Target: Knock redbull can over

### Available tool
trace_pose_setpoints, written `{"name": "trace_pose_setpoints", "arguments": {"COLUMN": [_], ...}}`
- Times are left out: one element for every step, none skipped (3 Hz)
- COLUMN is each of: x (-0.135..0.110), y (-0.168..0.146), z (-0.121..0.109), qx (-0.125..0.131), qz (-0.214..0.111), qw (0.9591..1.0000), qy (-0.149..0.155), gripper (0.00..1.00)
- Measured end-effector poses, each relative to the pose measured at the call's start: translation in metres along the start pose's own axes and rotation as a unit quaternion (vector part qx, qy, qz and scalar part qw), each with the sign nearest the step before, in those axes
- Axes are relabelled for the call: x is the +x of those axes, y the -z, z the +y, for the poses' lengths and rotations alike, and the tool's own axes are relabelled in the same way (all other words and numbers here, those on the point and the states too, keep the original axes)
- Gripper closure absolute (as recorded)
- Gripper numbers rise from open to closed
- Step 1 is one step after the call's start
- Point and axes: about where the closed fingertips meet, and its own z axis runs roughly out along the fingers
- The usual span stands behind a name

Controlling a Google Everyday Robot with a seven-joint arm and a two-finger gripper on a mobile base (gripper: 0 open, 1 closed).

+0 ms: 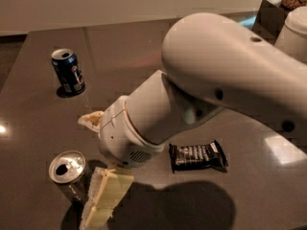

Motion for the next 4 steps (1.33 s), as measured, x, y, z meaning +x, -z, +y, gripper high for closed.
{"name": "trace_pose_setpoints", "arguments": {"x": [-0.0098,-0.0138,-0.0163,-0.0187], "y": [-0.0090,-0.0130,-0.0131,-0.0051], "z": [0.0075,0.0109,0.0108,0.0052], "qx": [-0.012,-0.022,-0.028,-0.026], "qz": [-0.016,-0.021,-0.019,-0.014], "qw": [0.9998,0.9994,0.9993,0.9994], "qy": [0.007,0.014,0.018,0.020], "gripper": [0.00,0.20,0.43,0.66]}}
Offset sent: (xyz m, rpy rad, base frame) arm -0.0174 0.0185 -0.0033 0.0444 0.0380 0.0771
